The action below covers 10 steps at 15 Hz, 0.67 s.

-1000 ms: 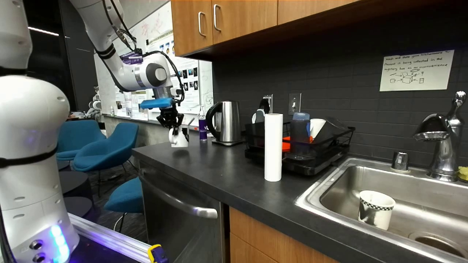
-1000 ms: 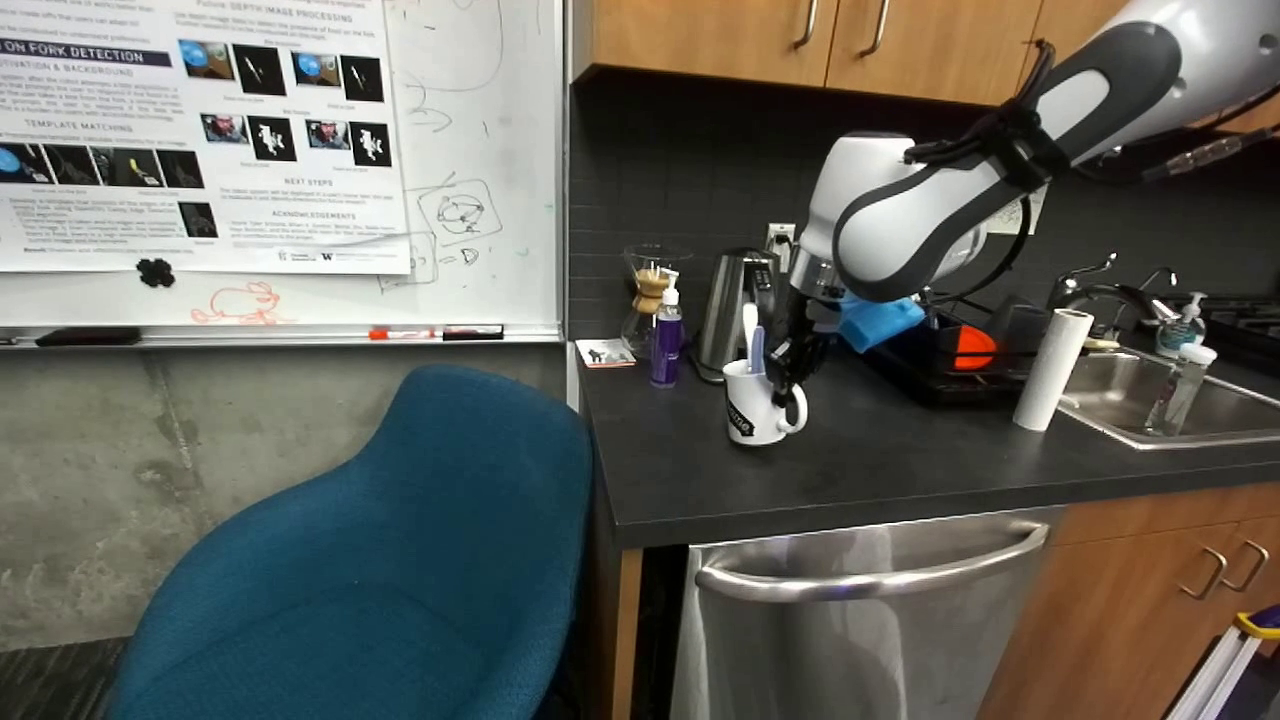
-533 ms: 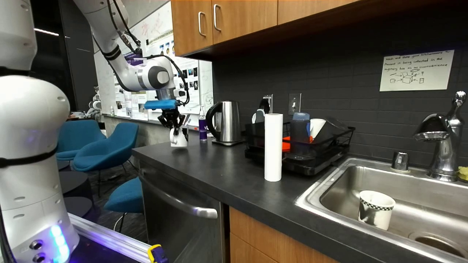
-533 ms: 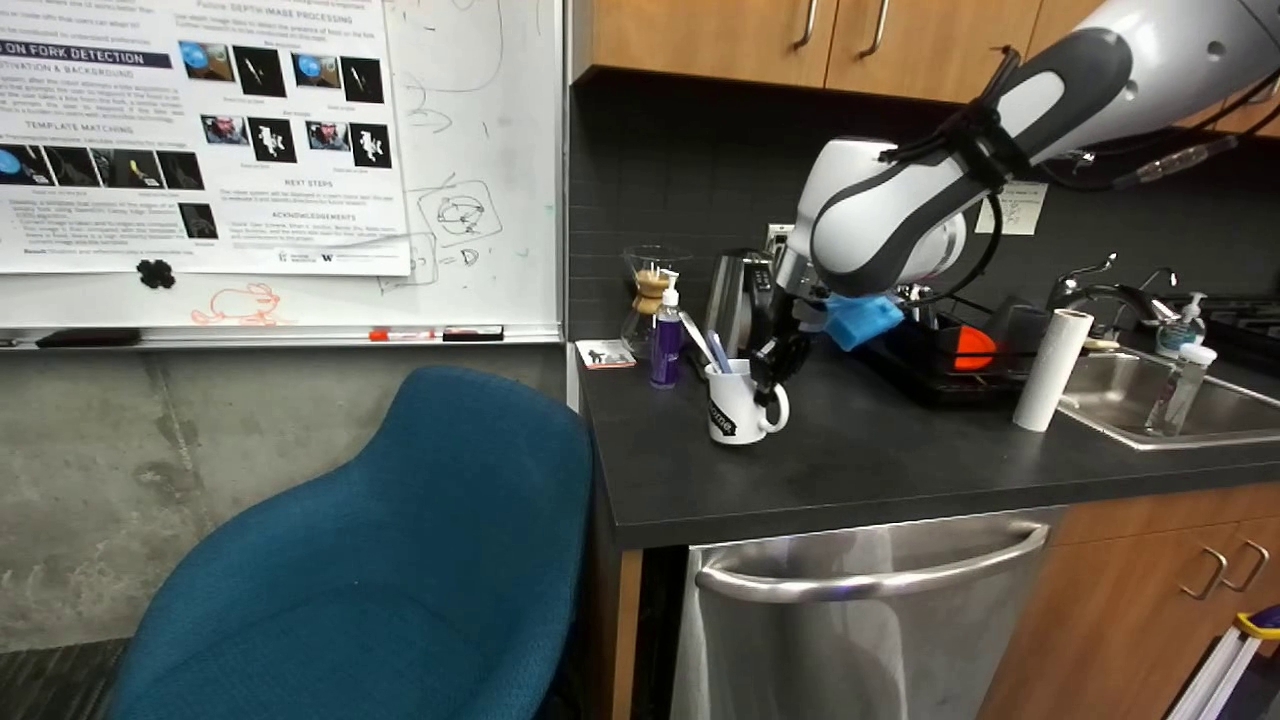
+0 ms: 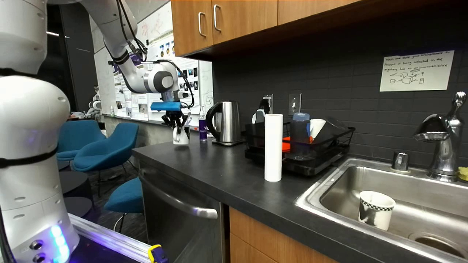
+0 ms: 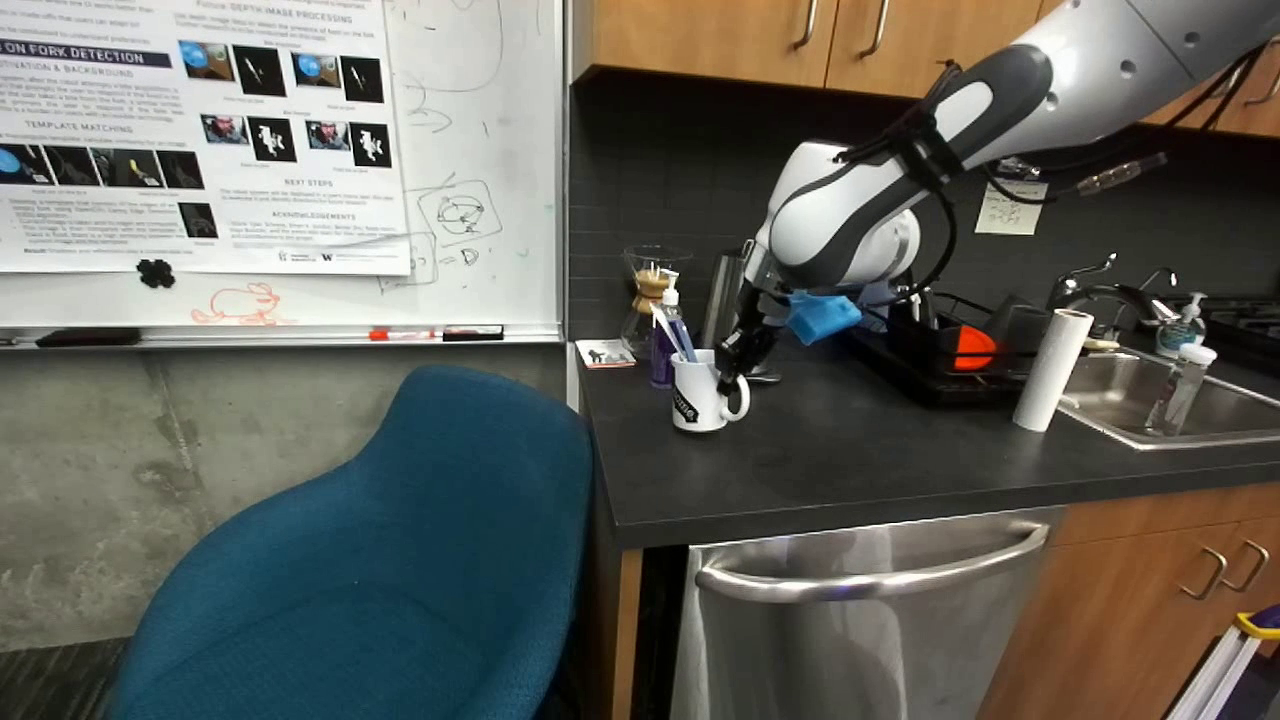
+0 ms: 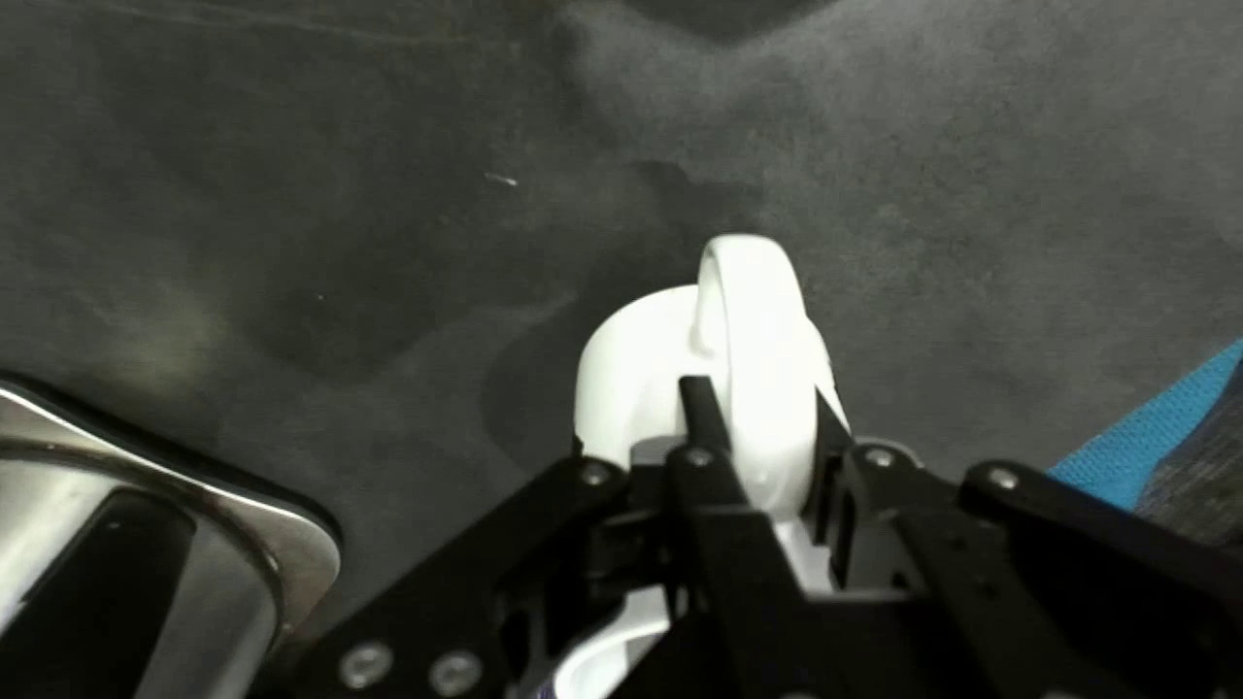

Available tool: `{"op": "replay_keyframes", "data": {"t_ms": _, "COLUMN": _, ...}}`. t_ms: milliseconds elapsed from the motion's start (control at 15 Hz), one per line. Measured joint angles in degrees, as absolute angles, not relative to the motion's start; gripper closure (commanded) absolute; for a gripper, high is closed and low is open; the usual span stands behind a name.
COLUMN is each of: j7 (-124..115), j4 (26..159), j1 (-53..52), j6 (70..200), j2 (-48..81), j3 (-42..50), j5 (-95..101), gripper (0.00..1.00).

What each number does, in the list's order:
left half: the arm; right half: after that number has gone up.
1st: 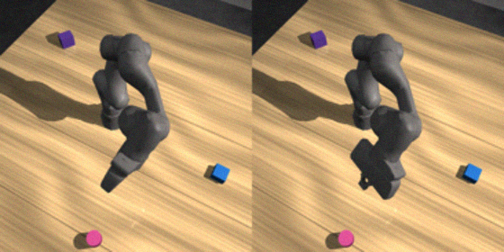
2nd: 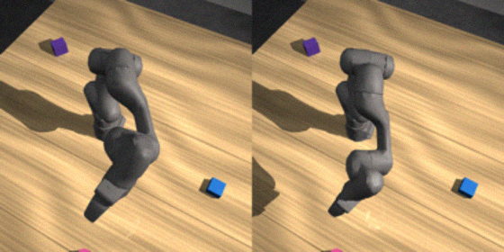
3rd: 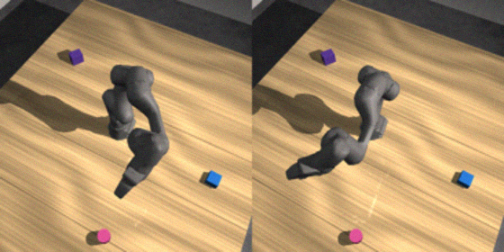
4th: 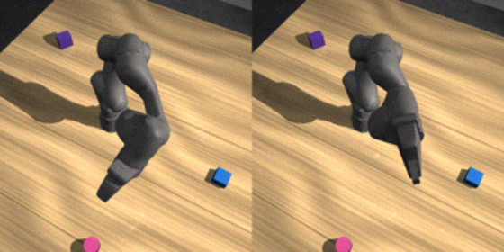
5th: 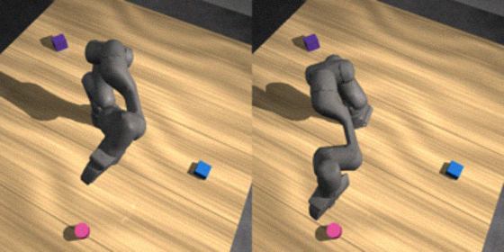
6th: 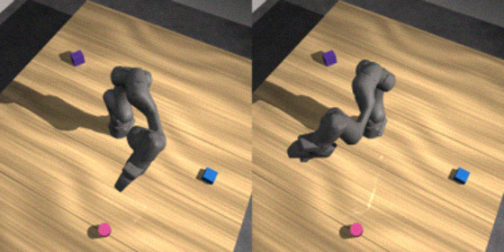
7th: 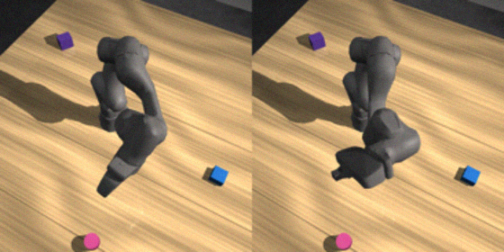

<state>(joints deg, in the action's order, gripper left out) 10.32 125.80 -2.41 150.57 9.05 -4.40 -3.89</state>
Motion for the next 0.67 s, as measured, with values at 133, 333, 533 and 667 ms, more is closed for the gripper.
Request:
{"op": "replay_keyframes", "data": {"t_ms": 133, "j7": 10.9, "j4": 123.5, "j1": -2.4, "j6": 150.6, "j2": 10.7, "j3": -4.7, "j5": -4.4, "gripper": 0.95}}
{"op": "replay_keyframes", "data": {"t_ms": 333, "j7": 11.5, "j4": 120.6, "j1": -2.4, "j6": 150.6, "j2": 13.0, "j3": -5.1, "j5": -4.5, "gripper": 0.95}}
{"op": "replay_keyframes", "data": {"t_ms": 533, "j7": 12.1, "j4": 118.7, "j1": -2.4, "j6": 150.6, "j2": 15.1, "j3": -5.3, "j5": -4.5, "gripper": 0.95}}
{"op": "replay_keyframes", "data": {"t_ms": 667, "j7": 12.4, "j4": 117.7, "j1": -2.2, "j6": 150.8, "j2": 16.3, "j3": -5.3, "j5": -4.5, "gripper": 0.95}}
